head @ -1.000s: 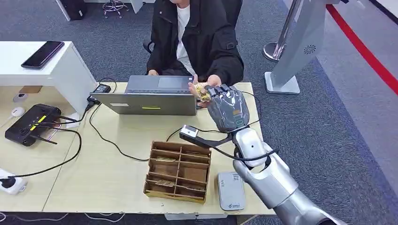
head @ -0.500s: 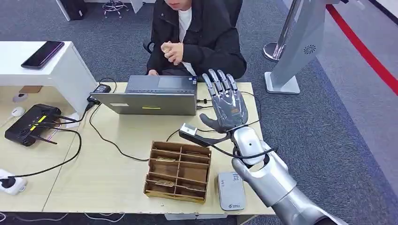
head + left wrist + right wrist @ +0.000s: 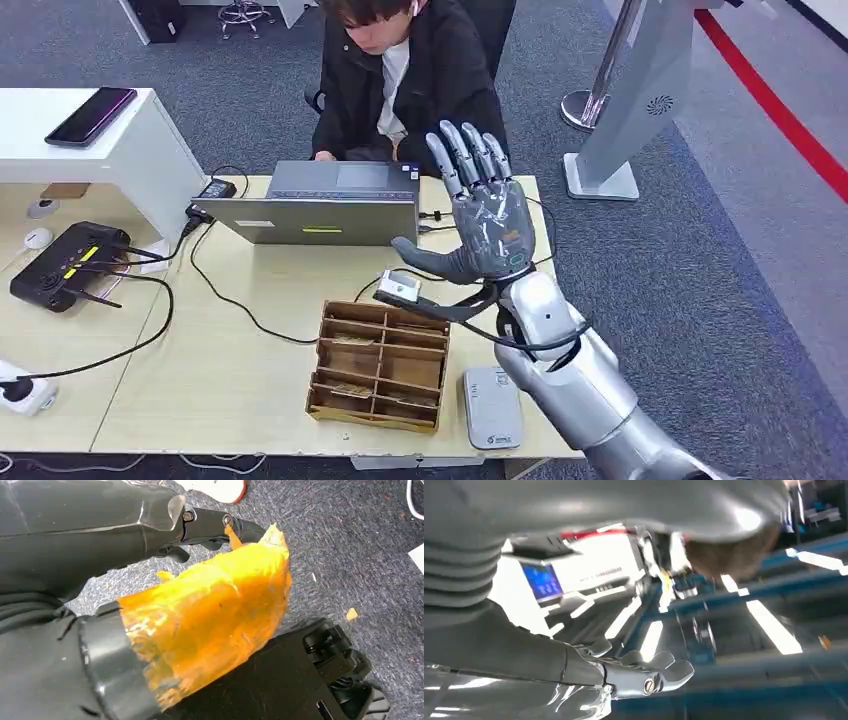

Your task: Pass the card to the sensor for recognition and then transmit it.

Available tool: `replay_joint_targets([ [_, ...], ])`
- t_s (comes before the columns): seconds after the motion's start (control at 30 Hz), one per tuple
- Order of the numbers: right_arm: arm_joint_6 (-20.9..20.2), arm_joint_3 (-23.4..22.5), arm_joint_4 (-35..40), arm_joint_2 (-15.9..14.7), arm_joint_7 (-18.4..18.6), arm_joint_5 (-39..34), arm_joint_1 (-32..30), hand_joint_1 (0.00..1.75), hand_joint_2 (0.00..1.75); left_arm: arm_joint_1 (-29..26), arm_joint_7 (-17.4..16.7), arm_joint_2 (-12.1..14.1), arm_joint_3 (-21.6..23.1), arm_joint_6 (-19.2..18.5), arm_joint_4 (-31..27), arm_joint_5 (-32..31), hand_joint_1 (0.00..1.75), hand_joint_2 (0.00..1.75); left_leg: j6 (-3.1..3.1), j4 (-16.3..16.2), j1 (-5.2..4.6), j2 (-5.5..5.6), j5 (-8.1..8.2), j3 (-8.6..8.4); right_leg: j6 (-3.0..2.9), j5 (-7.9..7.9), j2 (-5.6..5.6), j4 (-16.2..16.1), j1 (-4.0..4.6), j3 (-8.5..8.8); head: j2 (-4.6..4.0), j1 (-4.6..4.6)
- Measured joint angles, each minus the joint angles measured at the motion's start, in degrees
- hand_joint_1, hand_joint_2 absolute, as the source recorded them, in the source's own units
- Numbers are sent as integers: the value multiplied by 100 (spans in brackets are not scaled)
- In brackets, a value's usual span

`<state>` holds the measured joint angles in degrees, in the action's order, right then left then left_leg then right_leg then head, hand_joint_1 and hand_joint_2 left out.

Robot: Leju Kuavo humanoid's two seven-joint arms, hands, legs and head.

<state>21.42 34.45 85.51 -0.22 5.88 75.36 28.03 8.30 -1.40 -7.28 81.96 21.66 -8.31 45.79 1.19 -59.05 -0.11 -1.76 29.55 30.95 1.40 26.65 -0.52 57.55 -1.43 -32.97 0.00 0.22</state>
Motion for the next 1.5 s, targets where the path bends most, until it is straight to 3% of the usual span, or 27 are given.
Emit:
replay_joint_targets([
  [0.2,306,-37,592,-98,-311,-171,-111,0,0,-11,33,0,0,0,0,26,0,0,0,0,0,0,0,0,0,0,0,0,0,0,0,0],
  [0.37,271,-70,1089,-129,-835,-1418,-257,0,0,-23,79,0,0,13,0,59,0,0,0,0,0,0,0,1,0,0,0,0,0,0,0,0],
  [0.6,-104,-203,1693,-129,-1540,-3336,-481,0,0,-66,155,2,0,66,2,103,0,0,0,0,0,1,0,2,0,0,-1,0,0,0,0,-2],
  [0.93,-1109,-547,2183,-129,-2297,-5889,-736,0,0,-85,146,2,0,136,0,136,0,0,0,0,0,1,0,2,0,0,-1,0,0,0,0,0],
  [1.1,-1131,-551,2188,-129,-2308,-5927,-742,0,0,-86,146,2,0,136,0,136,0,0,0,0,0,1,0,1,0,0,-1,0,0,0,0,-2],
  [1.13,-1862,-697,2340,-120,-2614,-7125,-878,0,0,-91,214,2,0,149,0,151,0,0,0,0,0,0,1,2,0,0,-1,0,0,0,0,-2],
  [1.17,-2033,-732,2378,-114,-2656,-7382,-917,0,0,-91,218,2,0,151,2,153,0,0,0,0,0,0,1,1,0,0,-1,0,0,0,0,-2],
  [1.5,-2931,-824,2511,-83,-2769,-8557,-1073,0,0,-103,253,7,0,179,2,170,0,0,0,0,1,0,1,1,0,0,-1,0,0,0,0,-2],
])
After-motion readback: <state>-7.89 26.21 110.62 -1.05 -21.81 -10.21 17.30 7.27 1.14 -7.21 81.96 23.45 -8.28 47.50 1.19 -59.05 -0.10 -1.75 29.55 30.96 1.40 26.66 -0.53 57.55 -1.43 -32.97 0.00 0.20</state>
